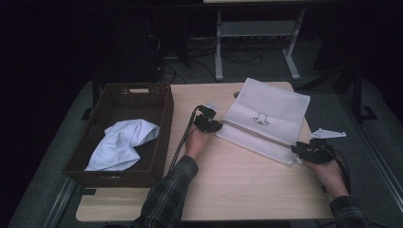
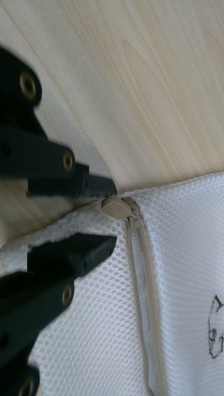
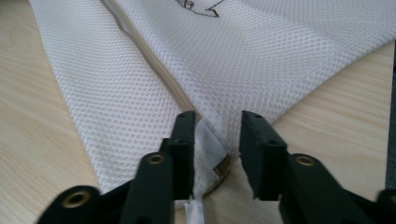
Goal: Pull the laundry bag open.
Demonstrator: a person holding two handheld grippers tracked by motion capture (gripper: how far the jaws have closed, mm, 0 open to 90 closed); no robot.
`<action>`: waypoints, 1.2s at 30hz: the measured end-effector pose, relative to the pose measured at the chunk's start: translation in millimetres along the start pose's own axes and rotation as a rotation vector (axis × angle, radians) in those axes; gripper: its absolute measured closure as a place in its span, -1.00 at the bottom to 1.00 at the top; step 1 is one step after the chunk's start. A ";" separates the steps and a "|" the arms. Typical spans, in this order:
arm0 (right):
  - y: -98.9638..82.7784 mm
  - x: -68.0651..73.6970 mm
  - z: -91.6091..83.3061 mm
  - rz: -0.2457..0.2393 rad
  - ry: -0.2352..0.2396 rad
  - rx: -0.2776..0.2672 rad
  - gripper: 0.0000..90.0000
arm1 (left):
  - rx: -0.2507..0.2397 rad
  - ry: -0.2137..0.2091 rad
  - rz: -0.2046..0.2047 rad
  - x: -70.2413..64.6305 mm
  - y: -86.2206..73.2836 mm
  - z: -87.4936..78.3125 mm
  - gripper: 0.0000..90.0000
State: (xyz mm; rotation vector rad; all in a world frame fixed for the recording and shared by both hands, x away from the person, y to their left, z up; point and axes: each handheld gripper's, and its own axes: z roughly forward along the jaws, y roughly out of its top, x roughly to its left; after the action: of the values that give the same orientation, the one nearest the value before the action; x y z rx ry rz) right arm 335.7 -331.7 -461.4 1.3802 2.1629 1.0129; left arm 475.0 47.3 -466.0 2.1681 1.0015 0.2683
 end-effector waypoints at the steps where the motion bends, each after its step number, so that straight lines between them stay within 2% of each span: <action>1: 0.0 0.2 0.3 -0.001 -0.004 -0.002 0.27 | -0.001 0.003 -0.001 -0.2 -0.3 0.1 0.41; 2: 0.0 0.2 0.3 -0.001 -0.004 -0.002 0.27 | -0.001 0.003 -0.001 -0.2 -0.3 0.1 0.30; 3: 0.0 1.3 0.4 -0.001 -0.006 -0.006 0.13 | -0.001 -0.001 -0.001 0.1 -1.1 -0.8 0.22; 5: 0.2 1.9 0.4 -0.001 -0.004 -0.009 0.08 | -0.005 -0.004 -0.002 0.2 -2.0 -1.3 0.16; 7: 0.7 4.6 0.7 -0.012 -0.003 -0.016 -0.09 | -0.012 -0.002 0.009 0.2 -4.0 -4.4 -0.09; 11: 0.7 8.3 2.6 -0.023 0.002 -0.003 -0.26 | -0.007 -0.017 0.020 -0.2 -6.2 -9.8 -0.32; 14: 0.8 10.8 3.1 -0.027 0.005 -0.007 -0.35 | -0.012 -0.028 0.020 -0.8 -7.8 -15.2 -0.41; 23: 1.2 17.4 2.8 -0.018 0.012 -0.018 -0.54 | -0.025 -0.079 0.019 -8.9 -11.9 -37.9 -0.52; 28: 0.8 25.4 2.2 -0.037 0.020 -0.027 -0.64 | -0.029 -0.105 0.023 -15.8 -19.0 -51.8 -0.53; 36: -0.1 38.7 1.0 -0.043 0.049 -0.044 -0.70 | 0.000 -0.091 0.050 -28.6 -27.5 -65.9 -0.57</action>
State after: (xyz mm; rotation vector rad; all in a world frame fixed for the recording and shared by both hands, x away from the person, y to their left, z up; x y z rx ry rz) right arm 319.0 -296.7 -459.7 1.2958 2.1828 1.0819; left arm 409.7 73.2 -434.6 2.1868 0.8973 0.1911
